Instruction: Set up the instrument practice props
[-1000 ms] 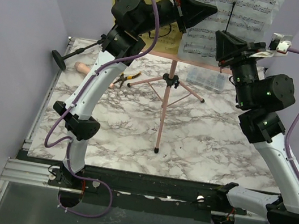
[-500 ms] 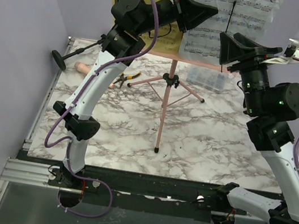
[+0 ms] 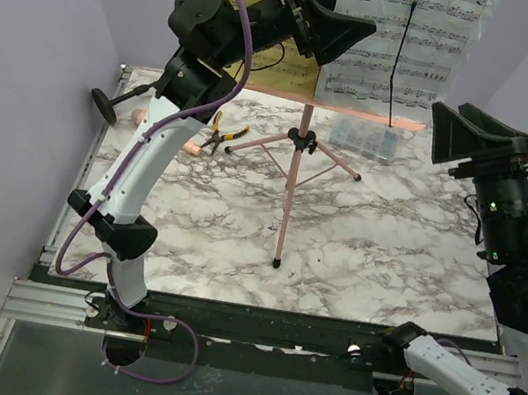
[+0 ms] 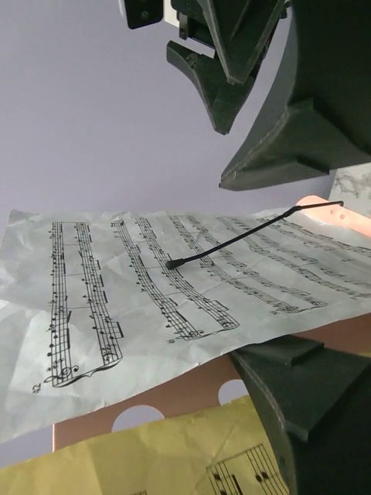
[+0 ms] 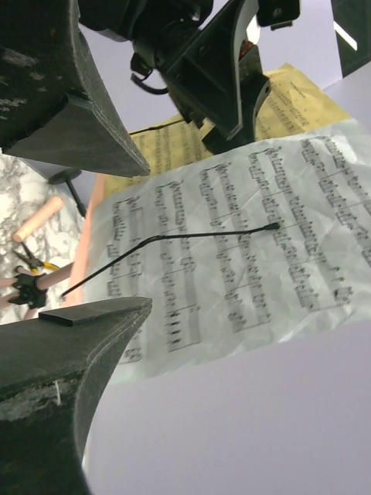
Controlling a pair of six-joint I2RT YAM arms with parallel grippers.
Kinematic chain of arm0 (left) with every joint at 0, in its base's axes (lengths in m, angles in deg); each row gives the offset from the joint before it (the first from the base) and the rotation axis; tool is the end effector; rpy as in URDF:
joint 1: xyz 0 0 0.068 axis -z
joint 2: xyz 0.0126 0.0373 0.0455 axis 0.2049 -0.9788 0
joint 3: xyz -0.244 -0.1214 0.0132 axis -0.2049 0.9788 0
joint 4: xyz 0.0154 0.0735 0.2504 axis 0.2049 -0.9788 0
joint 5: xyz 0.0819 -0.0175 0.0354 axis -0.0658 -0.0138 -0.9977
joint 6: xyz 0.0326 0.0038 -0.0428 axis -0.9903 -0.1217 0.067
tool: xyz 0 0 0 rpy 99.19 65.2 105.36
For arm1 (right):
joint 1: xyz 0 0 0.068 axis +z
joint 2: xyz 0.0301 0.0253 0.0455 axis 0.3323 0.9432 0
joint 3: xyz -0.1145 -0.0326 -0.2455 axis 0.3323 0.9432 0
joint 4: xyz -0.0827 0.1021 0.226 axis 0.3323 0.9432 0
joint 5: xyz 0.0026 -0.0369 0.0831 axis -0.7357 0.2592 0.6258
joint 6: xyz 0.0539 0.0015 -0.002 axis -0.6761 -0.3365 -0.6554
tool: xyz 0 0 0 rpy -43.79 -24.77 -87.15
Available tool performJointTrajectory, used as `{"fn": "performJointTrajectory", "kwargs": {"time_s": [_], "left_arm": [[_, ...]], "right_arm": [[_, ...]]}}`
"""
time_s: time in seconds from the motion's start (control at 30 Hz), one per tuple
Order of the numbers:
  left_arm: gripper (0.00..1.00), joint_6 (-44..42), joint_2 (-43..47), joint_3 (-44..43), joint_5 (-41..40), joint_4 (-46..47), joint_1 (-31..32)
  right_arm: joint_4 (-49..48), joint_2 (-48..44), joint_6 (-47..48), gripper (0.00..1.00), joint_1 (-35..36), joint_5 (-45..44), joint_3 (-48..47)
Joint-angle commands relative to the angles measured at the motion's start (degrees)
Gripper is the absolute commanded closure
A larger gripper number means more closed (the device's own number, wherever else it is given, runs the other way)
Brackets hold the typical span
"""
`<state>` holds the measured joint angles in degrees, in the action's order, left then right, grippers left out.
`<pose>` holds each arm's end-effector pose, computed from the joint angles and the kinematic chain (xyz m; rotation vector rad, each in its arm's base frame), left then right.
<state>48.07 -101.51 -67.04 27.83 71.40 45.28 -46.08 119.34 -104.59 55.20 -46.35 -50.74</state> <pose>0.2725 -0.2031 0.6154 0.6441 0.9737 -1.1643 0.1010 0.0625 0.5574 0.0174 1.1076 0.6694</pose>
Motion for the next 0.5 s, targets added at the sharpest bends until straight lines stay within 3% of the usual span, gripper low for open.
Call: {"fn": "performJointTrajectory", "kwargs": {"time_s": [0.0,0.23,0.47], "left_arm": [[0.19,4.0,5.5,3.2,-2.6,0.8,-0.4],[0.05,15.1,13.5,12.1,1.8,3.2,-0.4],[0.01,27.1,32.2,42.1,9.5,12.2,-0.4]], "right_arm": [[10.5,-4.9,-1.6,0.3,0.2,-3.5,2.9],[20.7,-14.6,-6.9,0.23,0.2,-4.3,13.9],[22.2,-21.9,-19.4,0.15,0.2,-2.1,35.2]]}}
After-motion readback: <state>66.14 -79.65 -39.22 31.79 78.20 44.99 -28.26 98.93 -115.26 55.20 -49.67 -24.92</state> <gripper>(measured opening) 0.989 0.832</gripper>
